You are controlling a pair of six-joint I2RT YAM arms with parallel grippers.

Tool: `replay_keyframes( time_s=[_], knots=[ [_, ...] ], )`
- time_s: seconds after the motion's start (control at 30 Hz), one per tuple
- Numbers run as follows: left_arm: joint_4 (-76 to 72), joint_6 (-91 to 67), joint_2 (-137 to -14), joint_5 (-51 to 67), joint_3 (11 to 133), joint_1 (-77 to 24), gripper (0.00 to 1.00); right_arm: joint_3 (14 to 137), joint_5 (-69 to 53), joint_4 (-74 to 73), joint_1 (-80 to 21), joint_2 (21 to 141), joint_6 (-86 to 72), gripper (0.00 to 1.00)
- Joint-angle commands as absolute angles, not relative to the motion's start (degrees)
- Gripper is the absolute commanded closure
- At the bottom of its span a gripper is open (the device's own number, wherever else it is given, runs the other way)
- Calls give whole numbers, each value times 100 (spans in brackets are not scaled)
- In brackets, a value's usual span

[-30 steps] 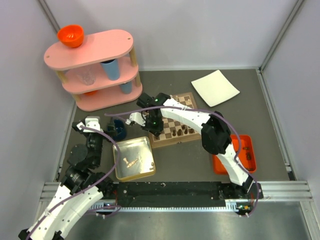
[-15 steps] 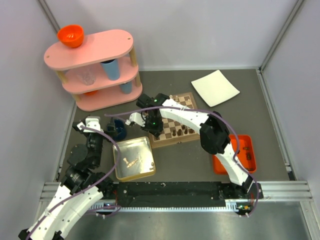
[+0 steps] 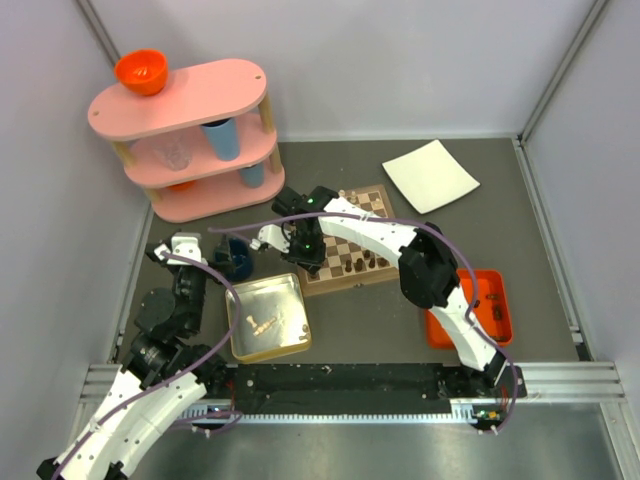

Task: Set up the chess pieces on the board

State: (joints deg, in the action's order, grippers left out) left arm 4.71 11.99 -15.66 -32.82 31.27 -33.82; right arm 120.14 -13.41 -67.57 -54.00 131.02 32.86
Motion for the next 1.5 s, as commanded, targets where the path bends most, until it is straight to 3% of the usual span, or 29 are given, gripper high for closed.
replay_keyframes(
  time_s=[0.0, 0.7, 0.93, 1.2, 1.47],
  knots=[
    [264, 1239, -1626, -3234, 3103, -3366, 1, 12270, -1336, -6768, -5484, 13254, 3278, 84],
    [264, 1239, -1652, -3199, 3111, -3366, 1, 12436, -1327, -6776, -5476, 13271, 3252, 63],
    [272, 1231, -1644, -3199, 3111, -3366, 1, 12524, -1213, -6768, -5476, 13245, 3243, 46],
    [281, 1239, -1644, -3199, 3111, -3358, 1, 12638, -1081, -6759, -5484, 13298, 3226, 48],
    [281, 1239, -1652, -3182, 3111, -3366, 1, 12647, -1011, -6759, -5484, 13333, 3199, 59]
  ],
)
